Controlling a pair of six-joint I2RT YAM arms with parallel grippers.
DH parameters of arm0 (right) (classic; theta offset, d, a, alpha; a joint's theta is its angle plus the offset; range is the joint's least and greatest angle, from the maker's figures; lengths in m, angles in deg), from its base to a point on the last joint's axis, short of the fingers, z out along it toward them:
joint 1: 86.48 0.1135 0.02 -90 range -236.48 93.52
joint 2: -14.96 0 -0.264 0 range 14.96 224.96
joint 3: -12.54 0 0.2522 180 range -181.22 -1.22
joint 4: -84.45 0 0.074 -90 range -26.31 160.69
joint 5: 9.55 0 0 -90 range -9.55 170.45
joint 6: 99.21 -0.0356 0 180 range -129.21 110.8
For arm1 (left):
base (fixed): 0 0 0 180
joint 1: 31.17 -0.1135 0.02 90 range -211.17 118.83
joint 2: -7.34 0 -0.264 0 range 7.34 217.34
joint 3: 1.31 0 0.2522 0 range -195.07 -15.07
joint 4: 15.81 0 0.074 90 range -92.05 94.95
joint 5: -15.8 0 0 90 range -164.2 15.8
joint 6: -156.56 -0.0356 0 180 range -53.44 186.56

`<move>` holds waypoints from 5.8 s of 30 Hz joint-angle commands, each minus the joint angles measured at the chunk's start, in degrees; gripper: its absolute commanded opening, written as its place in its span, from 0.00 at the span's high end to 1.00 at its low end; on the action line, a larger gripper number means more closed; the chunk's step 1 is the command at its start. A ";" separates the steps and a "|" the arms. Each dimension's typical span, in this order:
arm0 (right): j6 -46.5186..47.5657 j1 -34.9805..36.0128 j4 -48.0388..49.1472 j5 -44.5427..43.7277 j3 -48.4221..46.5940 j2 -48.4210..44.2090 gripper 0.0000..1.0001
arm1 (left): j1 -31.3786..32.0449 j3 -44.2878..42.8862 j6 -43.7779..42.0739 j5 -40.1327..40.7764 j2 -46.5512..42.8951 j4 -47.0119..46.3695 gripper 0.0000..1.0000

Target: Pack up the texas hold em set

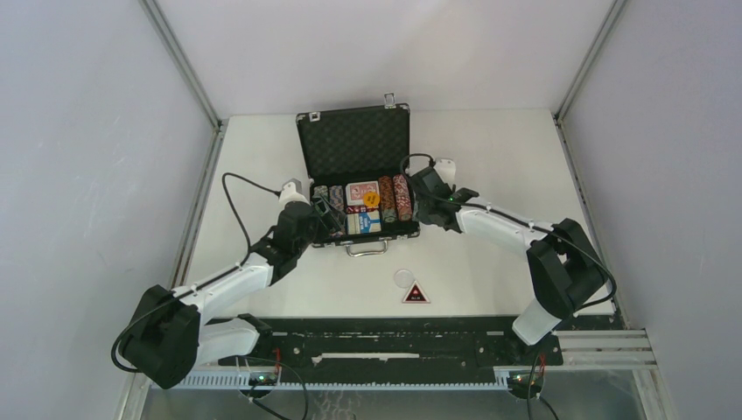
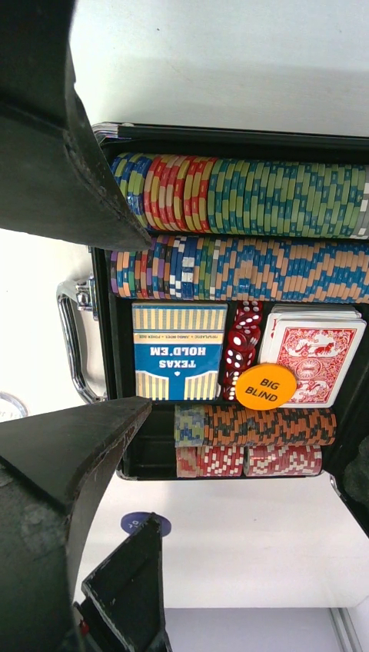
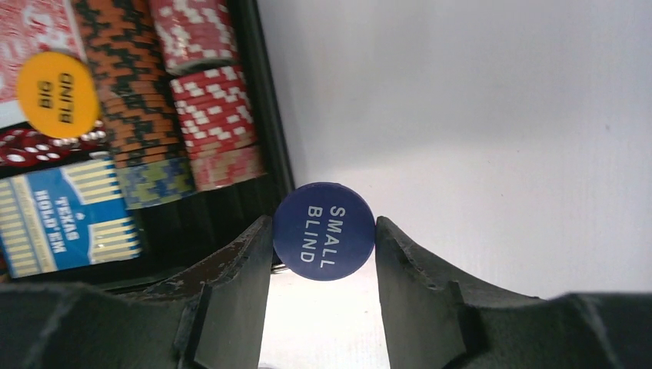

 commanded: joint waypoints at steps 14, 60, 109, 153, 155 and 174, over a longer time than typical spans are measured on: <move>3.53 4.71 -2.15 -0.08 -16.00 8.20 0.43 | -0.31 -0.38 -0.06 -0.43 -0.60 -1.47 0.26; 8.87 8.16 -6.15 5.82 -50.69 34.76 0.19 | -0.82 -0.65 -1.38 1.85 -0.53 -0.25 0.26; 0.02 24.81 6.63 -0.49 12.29 -1.94 0.07 | -0.73 0.65 -1.23 0.55 -1.14 -2.53 0.26; -7.07 27.56 1.54 -1.76 12.63 0.09 0.28 | -0.75 0.33 -0.86 -0.87 0.50 -3.06 0.26; -7.17 27.56 1.46 -1.75 12.61 0.36 0.28 | -0.73 0.29 -0.86 -0.95 0.51 -3.03 0.26; -7.69 27.56 -0.62 -3.20 11.73 1.65 0.43 | -0.73 0.12 -0.77 -1.13 0.70 -3.04 0.26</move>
